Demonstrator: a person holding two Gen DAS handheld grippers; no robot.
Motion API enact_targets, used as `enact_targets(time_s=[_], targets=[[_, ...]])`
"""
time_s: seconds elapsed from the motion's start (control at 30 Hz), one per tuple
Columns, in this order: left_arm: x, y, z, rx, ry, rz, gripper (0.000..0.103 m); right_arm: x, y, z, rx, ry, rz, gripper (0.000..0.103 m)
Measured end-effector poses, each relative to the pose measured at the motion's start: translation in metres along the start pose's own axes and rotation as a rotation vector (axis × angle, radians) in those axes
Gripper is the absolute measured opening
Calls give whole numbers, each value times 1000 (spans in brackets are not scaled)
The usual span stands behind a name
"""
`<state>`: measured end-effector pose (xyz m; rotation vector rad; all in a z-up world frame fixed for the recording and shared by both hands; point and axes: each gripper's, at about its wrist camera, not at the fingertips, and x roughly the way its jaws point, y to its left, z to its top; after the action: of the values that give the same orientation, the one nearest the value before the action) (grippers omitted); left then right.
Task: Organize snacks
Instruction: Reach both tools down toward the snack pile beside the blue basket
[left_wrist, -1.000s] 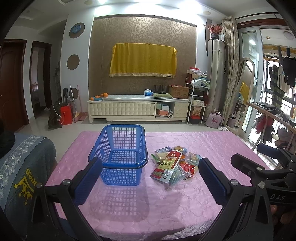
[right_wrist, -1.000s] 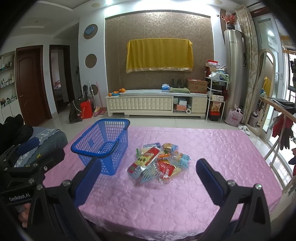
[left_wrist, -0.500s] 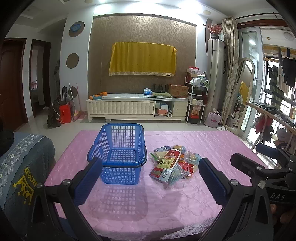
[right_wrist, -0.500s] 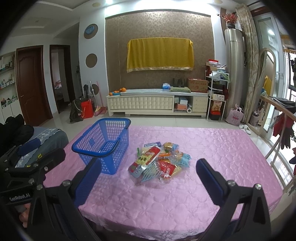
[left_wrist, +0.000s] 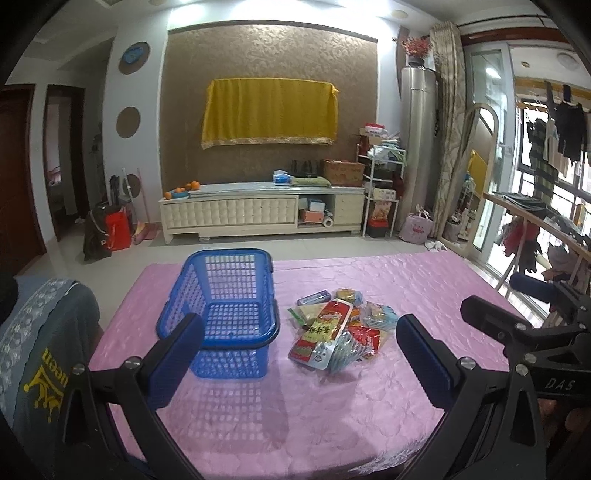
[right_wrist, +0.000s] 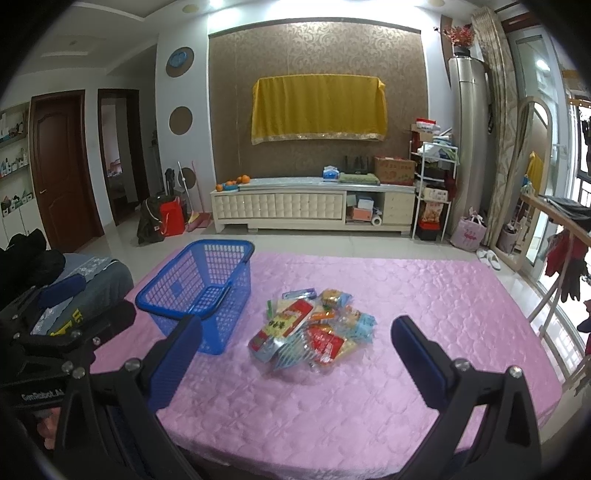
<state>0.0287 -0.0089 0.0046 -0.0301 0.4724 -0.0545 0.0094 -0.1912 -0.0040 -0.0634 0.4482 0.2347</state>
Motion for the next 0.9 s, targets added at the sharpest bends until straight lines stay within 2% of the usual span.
enact_targets(time_s=[0.2, 0.4, 0.67, 0.9], targets=[[40, -15, 19, 66, 57, -55, 103, 24, -23, 11, -2, 33, -17, 103], [94, -34, 23, 129, 164, -133, 103, 64, -54, 7, 22, 117, -19, 103], [162, -51, 22, 164, 261, -154, 103, 115, -87, -6, 63, 222, -25, 103], [216, -61, 7, 191, 351, -177, 102, 163, -109, -22, 93, 318, -13, 103]])
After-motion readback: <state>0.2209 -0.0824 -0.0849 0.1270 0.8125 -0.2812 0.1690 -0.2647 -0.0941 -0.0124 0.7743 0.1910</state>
